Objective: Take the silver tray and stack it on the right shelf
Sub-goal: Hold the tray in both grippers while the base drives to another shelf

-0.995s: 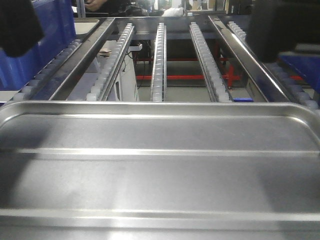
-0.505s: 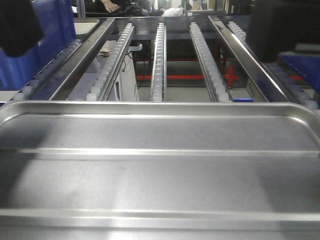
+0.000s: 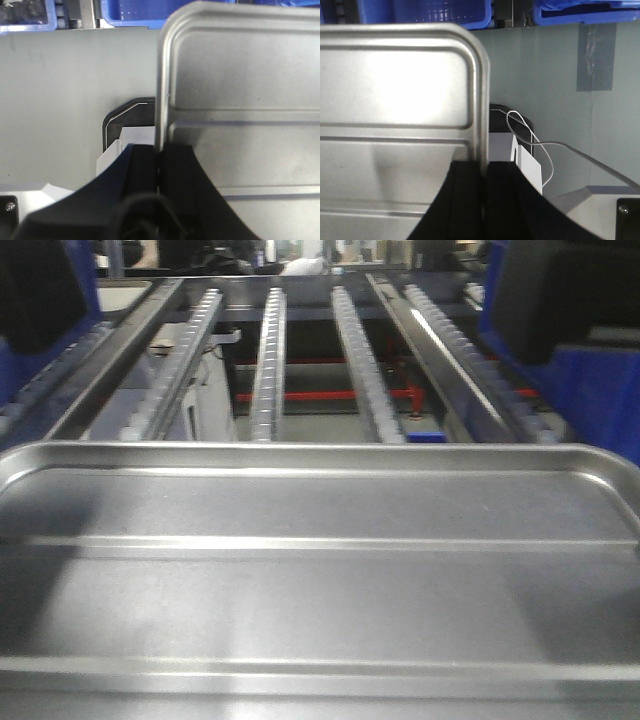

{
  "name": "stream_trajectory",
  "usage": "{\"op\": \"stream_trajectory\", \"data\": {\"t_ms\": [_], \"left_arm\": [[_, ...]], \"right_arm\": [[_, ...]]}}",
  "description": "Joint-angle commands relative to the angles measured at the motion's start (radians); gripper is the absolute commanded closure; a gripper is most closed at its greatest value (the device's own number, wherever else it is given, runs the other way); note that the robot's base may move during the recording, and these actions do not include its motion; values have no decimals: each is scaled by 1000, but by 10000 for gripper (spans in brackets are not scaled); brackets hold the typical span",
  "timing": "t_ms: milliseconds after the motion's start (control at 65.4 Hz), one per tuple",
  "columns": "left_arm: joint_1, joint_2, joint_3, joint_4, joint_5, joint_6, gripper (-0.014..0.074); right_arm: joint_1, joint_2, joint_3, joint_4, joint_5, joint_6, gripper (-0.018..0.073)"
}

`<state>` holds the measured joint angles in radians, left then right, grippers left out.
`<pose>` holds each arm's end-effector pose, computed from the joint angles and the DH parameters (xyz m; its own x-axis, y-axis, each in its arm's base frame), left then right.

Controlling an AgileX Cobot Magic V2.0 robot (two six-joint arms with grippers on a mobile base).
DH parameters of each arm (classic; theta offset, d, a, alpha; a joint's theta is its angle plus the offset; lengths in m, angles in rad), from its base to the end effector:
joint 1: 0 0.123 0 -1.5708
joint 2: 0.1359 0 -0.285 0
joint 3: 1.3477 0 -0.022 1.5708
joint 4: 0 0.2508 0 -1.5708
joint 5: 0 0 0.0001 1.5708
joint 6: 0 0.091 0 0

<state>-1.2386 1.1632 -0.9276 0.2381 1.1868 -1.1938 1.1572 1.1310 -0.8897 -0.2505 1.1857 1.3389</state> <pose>0.0828 -0.1791 0.2961 -0.9505 0.0844 -0.2990 0.1257 0.9846 -0.1214 0.0943 0.1629 0.2922 -0.9484 0.1320 -0.2884 0.0897 0.9838 0.1552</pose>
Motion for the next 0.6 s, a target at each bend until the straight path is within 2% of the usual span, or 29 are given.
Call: {"op": "stream_trajectory", "data": {"t_ms": [0,581], "left_arm": [[-9,-24,-21,25,149,3,687],[-9,-24,-21,25,149,3,687]], "right_arm": [[-2,-24,-26,-53,60,1,500],[-2,-24,-26,-53,64,1,500]]}}
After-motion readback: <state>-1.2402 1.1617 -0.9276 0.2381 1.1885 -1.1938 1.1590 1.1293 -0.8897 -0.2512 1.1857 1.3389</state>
